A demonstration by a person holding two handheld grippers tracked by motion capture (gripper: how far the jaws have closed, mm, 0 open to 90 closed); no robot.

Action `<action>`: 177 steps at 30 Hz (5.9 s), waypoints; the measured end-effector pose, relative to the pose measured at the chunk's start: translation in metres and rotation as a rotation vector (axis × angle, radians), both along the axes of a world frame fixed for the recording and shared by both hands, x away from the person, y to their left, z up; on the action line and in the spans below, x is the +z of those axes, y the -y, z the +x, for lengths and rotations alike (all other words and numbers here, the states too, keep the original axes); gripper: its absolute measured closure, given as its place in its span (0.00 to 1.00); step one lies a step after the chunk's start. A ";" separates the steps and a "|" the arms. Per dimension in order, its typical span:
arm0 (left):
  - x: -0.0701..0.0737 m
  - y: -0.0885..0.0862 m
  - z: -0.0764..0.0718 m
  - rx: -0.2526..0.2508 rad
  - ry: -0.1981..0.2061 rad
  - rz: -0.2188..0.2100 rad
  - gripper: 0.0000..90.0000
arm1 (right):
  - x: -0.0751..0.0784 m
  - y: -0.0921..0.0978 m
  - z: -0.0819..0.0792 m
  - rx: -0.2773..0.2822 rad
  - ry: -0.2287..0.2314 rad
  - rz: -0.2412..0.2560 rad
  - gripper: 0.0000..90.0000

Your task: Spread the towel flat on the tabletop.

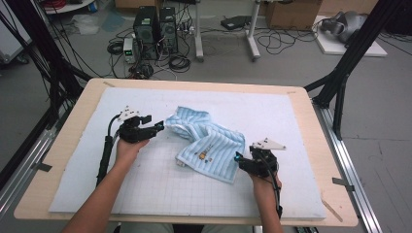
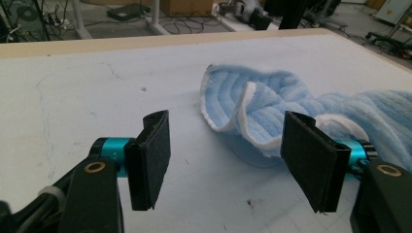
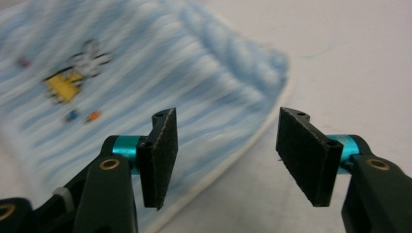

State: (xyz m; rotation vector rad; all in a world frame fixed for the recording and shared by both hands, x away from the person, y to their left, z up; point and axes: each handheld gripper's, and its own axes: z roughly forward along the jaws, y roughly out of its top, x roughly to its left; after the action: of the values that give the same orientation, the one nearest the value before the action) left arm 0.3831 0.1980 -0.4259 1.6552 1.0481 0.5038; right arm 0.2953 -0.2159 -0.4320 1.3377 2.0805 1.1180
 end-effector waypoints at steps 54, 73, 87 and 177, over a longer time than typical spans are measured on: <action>-0.025 0.131 -0.074 -0.415 -0.105 0.331 0.57 | -0.003 0.047 -0.068 -0.073 0.038 -0.086 0.61; -0.019 0.081 -0.094 -0.382 -0.159 0.281 0.97 | -0.005 0.025 -0.058 -0.036 0.027 -0.080 0.59; -0.024 0.019 -0.136 -0.304 -0.172 0.178 0.97 | -0.008 -0.007 -0.043 0.008 0.005 -0.077 0.59; -0.023 0.032 -0.139 -0.323 -0.252 0.169 0.97 | -0.009 -0.005 -0.074 0.108 -0.131 -0.044 0.96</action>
State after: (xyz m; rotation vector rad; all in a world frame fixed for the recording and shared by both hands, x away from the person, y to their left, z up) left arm 0.2441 0.1663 -0.4488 2.0325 0.9092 0.1770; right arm 0.2208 -0.2108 -0.4412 1.3242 2.2821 1.0461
